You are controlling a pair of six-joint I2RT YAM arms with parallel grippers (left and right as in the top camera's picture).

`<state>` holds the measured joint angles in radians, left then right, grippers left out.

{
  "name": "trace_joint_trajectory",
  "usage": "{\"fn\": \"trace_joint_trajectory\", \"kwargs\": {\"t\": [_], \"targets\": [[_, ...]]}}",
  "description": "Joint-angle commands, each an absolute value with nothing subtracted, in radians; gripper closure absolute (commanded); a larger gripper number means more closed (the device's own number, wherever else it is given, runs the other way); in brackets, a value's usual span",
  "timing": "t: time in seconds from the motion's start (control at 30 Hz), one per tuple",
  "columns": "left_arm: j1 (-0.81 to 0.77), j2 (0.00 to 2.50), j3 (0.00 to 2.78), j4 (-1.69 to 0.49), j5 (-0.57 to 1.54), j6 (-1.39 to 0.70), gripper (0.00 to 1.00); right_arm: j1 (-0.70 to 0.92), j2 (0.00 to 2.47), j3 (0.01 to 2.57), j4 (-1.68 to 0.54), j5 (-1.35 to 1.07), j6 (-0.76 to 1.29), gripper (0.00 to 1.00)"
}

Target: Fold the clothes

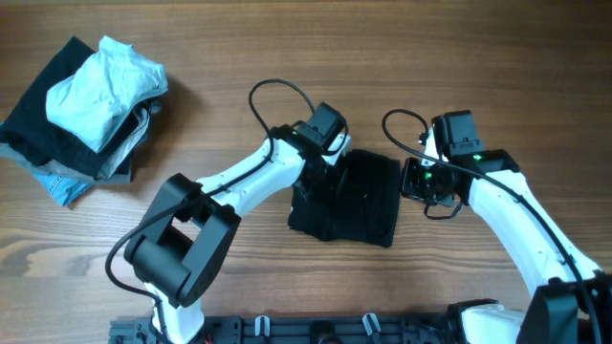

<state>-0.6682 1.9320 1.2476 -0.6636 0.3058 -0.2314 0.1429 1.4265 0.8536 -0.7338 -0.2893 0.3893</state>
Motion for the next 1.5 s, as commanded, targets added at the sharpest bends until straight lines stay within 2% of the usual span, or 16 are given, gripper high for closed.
{"fn": "trace_joint_trajectory", "kwargs": {"t": [0.0, 0.13, 0.3, 0.4, 0.53, 0.6, 0.63, 0.73, 0.87, 0.97, 1.03, 1.13, 1.2, 1.23, 1.37, 1.47], "targets": [[-0.644, 1.948, 1.311, -0.827, 0.302, -0.243, 0.66, 0.141, 1.404, 0.864, -0.708, -0.506, 0.314, 0.81], [-0.582, 1.869, 1.467, -1.032, 0.302, -0.240, 0.47, 0.162, 1.404, 0.860, -0.682, -0.569, 0.315, 0.81], [-0.479, 1.774, 1.539, -1.119, 0.302, -0.240, 0.33, 0.252, 1.404, 0.799, -0.594, -0.570, 0.319, 0.80], [-0.392, 1.752, 1.539, -1.169, 0.302, -0.240, 0.37, 0.315, 1.423, 0.735, -0.497, -0.570, 0.384, 0.79], [-0.280, 1.750, 1.539, -1.242, 0.318, -0.217, 0.55, 0.382, 1.500, 0.645, -0.344, -0.570, 0.456, 0.79], [-0.258, 1.750, 1.539, -1.247, 0.419, -0.133, 0.53, 0.390, 1.555, 0.627, -0.310, -0.509, 0.480, 0.80], [-0.257, 1.748, 1.539, -1.246, 0.453, -0.118, 0.49, 0.387, 1.583, 0.627, -0.315, -0.440, 0.532, 0.85], [-0.273, 1.739, 1.539, -1.264, 0.467, -0.115, 0.44, 0.346, 1.634, 0.627, -0.326, -0.326, 0.679, 0.91], [-0.300, 1.730, 1.539, -1.309, 0.467, -0.108, 0.42, 0.273, 1.576, 0.667, -0.337, -0.414, 0.590, 0.87], [-0.307, 1.730, 1.539, -1.339, 0.467, -0.109, 0.43, 0.212, 1.420, 0.737, -0.438, -0.430, 0.547, 0.82], [-0.313, 1.730, 1.539, -1.344, 0.468, -0.109, 0.50, 0.167, 1.317, 0.760, -0.451, -0.427, 0.552, 0.74], [-0.356, 1.730, 1.538, -1.344, 0.468, -0.109, 0.68, 0.118, 1.174, 0.767, -0.438, -0.402, 0.550, 0.66], [-0.403, 1.730, 1.523, -1.339, 0.467, -0.137, 0.76, 0.103, 1.132, 0.767, -0.443, -0.392, 0.553, 0.65], [-0.428, 1.730, 1.506, -1.327, 0.463, -0.158, 0.83, 0.101, 1.127, 0.767, -0.445, -0.389, 0.552, 0.65], [-0.513, 1.734, 1.378, -1.220, 0.453, -0.289, 0.93, 0.101, 1.131, 0.767, -0.469, -0.354, 0.552, 0.66], [-0.557, 1.734, 1.226, -1.079, 0.453, -0.396, 0.96, 0.101, 1.131, 0.767, -0.504, -0.320, 0.553, 0.67]]}}
